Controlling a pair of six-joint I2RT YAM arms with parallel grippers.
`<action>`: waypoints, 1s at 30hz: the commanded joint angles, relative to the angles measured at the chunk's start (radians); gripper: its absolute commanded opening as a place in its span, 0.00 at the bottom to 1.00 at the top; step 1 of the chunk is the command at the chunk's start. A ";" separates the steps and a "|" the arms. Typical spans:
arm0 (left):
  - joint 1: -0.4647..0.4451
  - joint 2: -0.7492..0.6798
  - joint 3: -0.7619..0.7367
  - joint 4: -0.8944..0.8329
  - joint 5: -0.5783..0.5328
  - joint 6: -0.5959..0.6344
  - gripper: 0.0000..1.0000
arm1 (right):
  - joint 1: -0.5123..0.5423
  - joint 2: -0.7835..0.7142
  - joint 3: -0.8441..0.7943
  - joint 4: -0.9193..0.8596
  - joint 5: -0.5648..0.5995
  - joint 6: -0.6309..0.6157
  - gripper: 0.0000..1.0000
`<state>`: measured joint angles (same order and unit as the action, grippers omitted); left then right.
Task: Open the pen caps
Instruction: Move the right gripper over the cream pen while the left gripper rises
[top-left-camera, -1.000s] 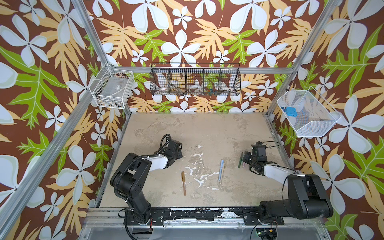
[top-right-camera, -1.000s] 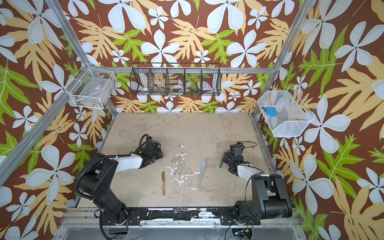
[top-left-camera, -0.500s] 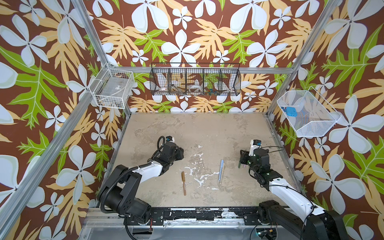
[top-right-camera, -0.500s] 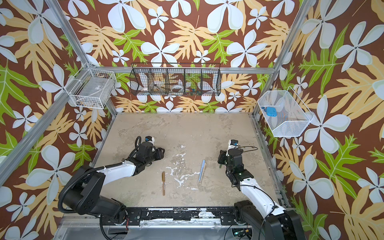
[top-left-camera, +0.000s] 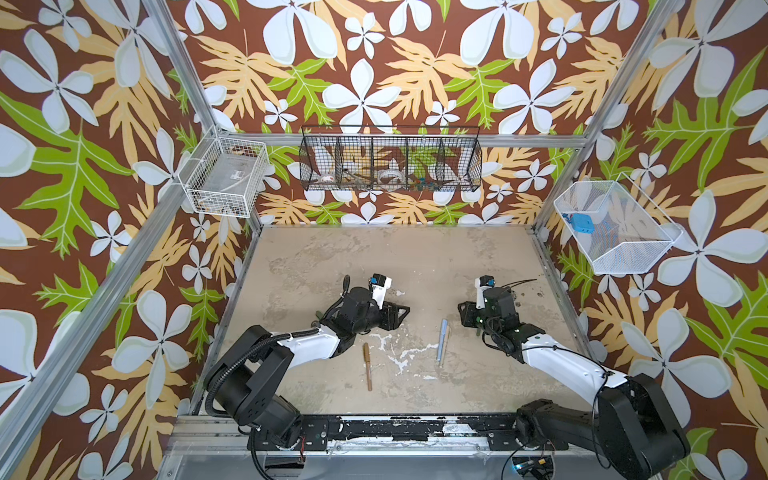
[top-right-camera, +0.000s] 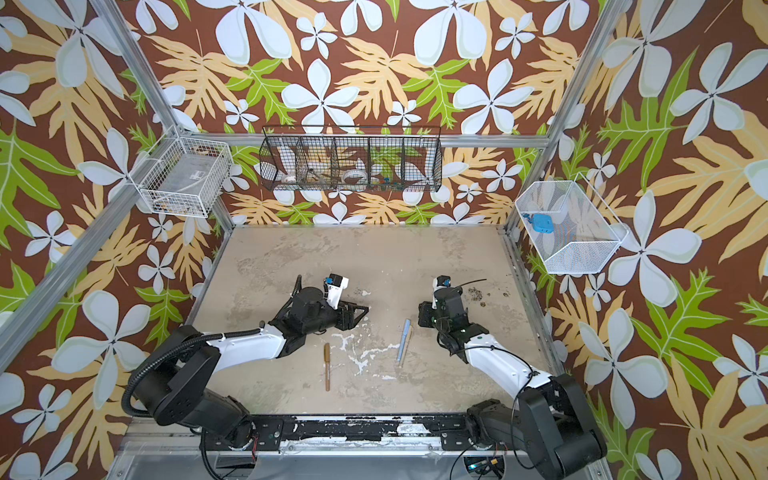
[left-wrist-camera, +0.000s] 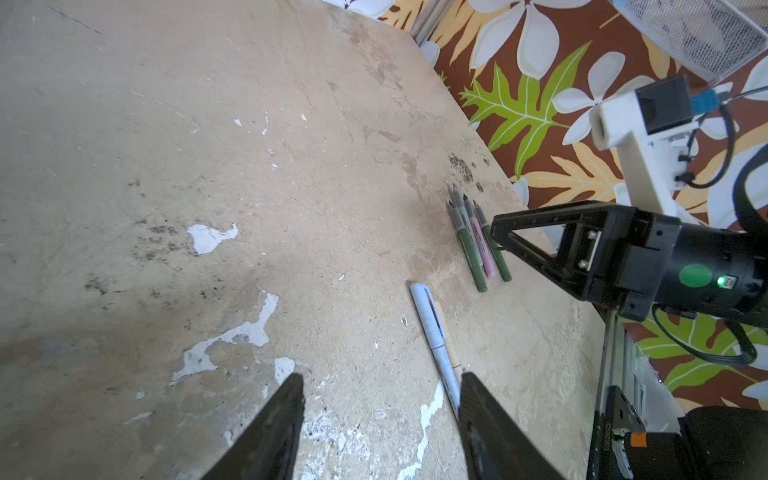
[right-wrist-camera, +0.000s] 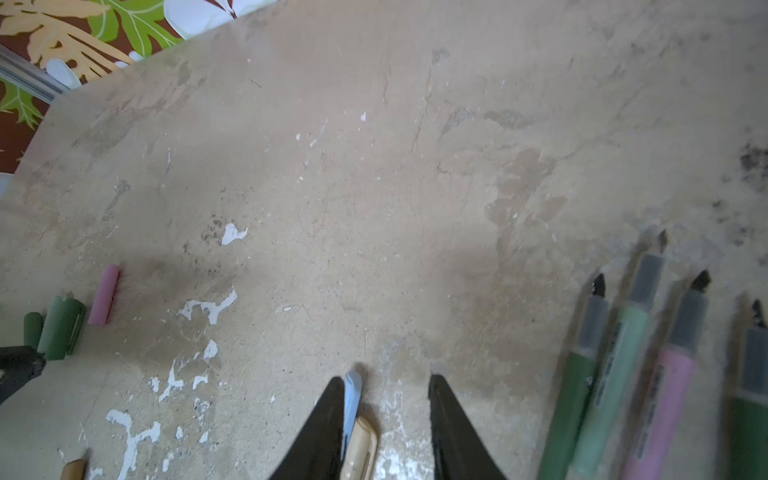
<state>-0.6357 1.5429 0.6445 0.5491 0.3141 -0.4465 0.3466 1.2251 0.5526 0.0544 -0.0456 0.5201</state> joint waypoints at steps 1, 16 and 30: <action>-0.010 0.012 0.024 -0.006 0.038 0.028 0.61 | 0.008 0.001 0.018 -0.077 0.010 0.036 0.36; -0.068 0.079 0.121 -0.140 0.039 0.067 0.60 | 0.100 0.056 -0.021 -0.148 0.005 0.065 0.37; -0.068 0.072 0.126 -0.159 0.024 0.067 0.60 | 0.228 0.150 0.021 -0.174 0.096 0.124 0.33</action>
<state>-0.7033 1.6215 0.7628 0.3977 0.3412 -0.3885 0.5682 1.3705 0.5652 -0.1059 0.0090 0.6231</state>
